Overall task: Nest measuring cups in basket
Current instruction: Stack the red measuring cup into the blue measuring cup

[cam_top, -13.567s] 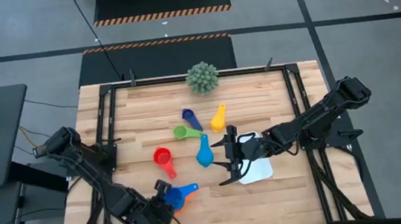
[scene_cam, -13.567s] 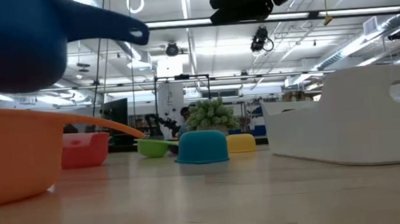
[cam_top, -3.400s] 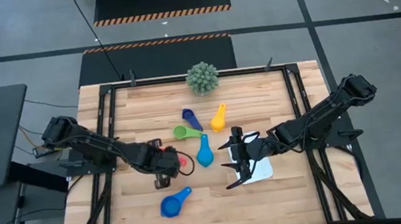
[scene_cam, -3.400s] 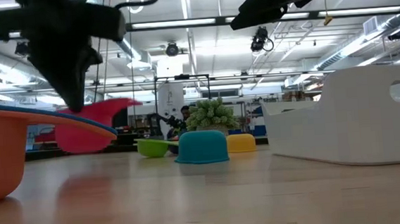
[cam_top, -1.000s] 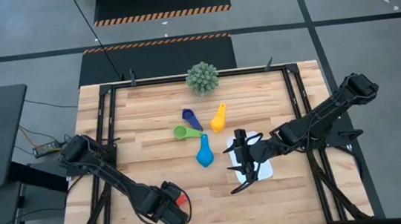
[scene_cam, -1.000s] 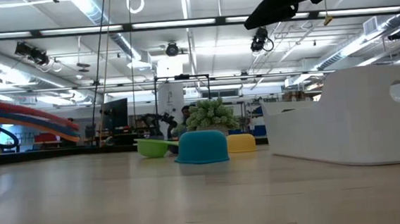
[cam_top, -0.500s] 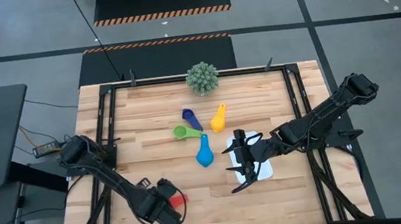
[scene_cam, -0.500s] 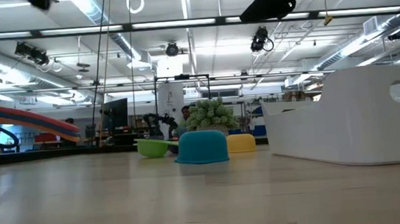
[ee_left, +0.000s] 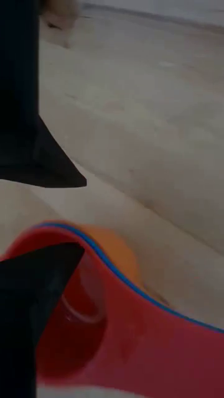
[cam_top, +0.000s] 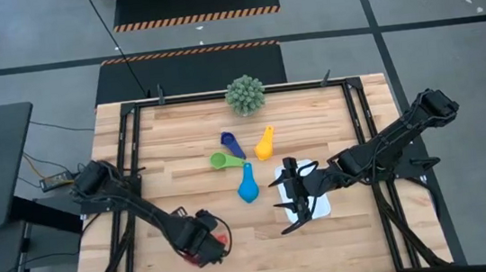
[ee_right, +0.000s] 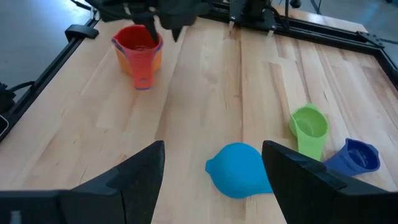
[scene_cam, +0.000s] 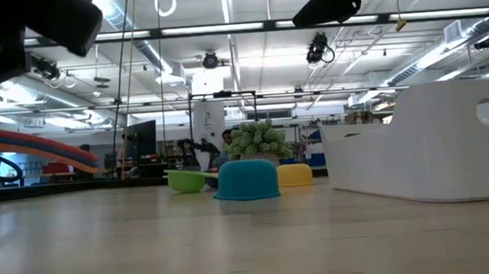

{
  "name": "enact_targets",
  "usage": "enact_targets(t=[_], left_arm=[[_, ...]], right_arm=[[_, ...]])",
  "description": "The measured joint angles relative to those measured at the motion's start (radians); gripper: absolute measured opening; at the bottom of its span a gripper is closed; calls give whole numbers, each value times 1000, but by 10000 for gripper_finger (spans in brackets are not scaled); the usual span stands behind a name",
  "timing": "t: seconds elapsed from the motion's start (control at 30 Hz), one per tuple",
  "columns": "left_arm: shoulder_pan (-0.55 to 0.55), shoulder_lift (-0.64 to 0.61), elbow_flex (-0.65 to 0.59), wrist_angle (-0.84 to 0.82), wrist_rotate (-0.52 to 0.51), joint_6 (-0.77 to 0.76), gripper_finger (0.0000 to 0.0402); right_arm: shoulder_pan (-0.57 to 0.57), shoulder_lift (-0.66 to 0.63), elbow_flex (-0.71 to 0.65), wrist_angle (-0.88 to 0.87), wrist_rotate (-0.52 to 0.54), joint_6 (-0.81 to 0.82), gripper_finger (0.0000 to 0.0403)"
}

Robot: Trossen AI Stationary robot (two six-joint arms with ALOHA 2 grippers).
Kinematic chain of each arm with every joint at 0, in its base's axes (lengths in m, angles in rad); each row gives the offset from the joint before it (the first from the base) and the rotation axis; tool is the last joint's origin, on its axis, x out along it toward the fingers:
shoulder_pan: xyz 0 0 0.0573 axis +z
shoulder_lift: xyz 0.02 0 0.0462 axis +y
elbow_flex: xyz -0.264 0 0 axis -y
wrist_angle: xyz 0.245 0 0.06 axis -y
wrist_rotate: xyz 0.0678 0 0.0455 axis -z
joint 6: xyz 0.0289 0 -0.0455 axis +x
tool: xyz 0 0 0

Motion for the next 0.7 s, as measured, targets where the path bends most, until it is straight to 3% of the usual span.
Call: enact_targets(t=[0.33, 0.7], left_arm=[[11, -43, -128, 174, 52, 20, 157], [21, -44, -176, 159, -3, 58, 91]], right_arm=[[0, 0, 0, 3, -13, 0, 277], [0, 0, 0, 17, -14, -3, 277]])
